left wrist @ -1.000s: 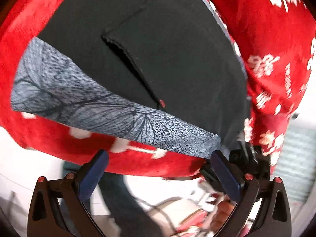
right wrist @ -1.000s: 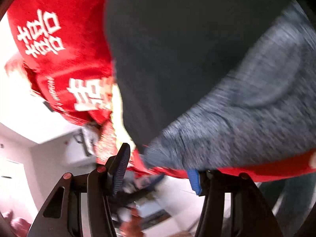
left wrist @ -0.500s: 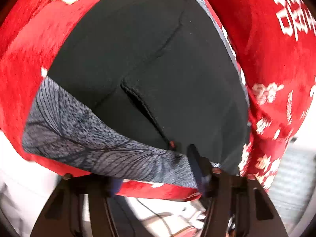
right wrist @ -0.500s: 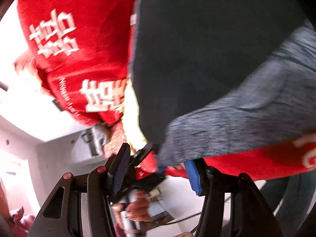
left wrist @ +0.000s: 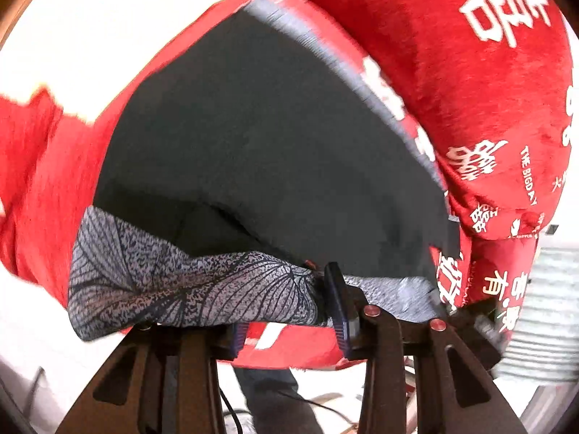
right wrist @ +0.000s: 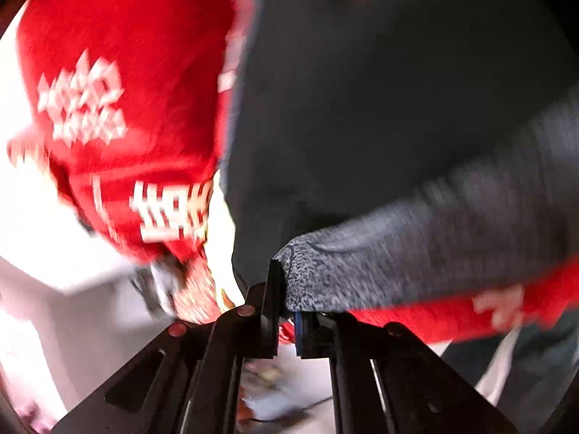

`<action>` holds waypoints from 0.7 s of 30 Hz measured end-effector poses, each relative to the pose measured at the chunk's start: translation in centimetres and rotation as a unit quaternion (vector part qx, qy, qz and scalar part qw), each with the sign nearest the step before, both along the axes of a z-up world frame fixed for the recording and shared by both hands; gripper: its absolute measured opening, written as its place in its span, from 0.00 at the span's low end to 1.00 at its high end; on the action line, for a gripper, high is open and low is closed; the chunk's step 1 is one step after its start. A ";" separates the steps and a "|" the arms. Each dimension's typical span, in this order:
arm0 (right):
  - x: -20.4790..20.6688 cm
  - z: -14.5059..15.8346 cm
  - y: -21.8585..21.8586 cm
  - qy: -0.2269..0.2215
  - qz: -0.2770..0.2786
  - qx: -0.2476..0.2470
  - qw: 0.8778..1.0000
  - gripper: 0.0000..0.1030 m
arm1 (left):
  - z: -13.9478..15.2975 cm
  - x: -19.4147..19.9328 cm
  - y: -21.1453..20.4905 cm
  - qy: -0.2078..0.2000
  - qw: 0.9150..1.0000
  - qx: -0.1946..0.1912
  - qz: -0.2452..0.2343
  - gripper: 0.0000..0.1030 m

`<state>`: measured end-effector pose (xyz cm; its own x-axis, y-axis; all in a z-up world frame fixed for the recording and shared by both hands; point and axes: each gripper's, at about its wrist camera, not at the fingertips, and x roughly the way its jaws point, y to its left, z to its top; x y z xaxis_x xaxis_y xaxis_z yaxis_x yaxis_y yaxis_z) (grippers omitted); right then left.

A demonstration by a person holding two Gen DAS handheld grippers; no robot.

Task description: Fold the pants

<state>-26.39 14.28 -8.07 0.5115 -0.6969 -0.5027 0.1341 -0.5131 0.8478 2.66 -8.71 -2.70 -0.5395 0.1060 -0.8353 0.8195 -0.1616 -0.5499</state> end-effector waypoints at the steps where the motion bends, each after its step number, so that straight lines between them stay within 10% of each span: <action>1: -1.3 1.6 -2.2 0.023 0.032 -0.009 0.999 0.06 | 0.7 -0.6 -0.7 -0.001 1.000 -0.012 -0.004 0.38; 10: -9.2 3.2 -19.0 0.090 0.152 -0.016 0.984 0.06 | 2.8 -9.1 -13.3 0.012 0.993 -0.111 0.024 0.39; 14: -11.6 -2.2 -22.8 0.069 0.141 0.035 0.987 0.08 | -0.6 -11.1 -17.5 -0.089 0.983 -0.144 0.064 0.81; 21: -10.8 -3.7 -23.4 0.043 0.152 0.052 0.986 0.28 | -1.1 -7.7 -18.7 -0.141 0.974 -0.127 0.121 0.81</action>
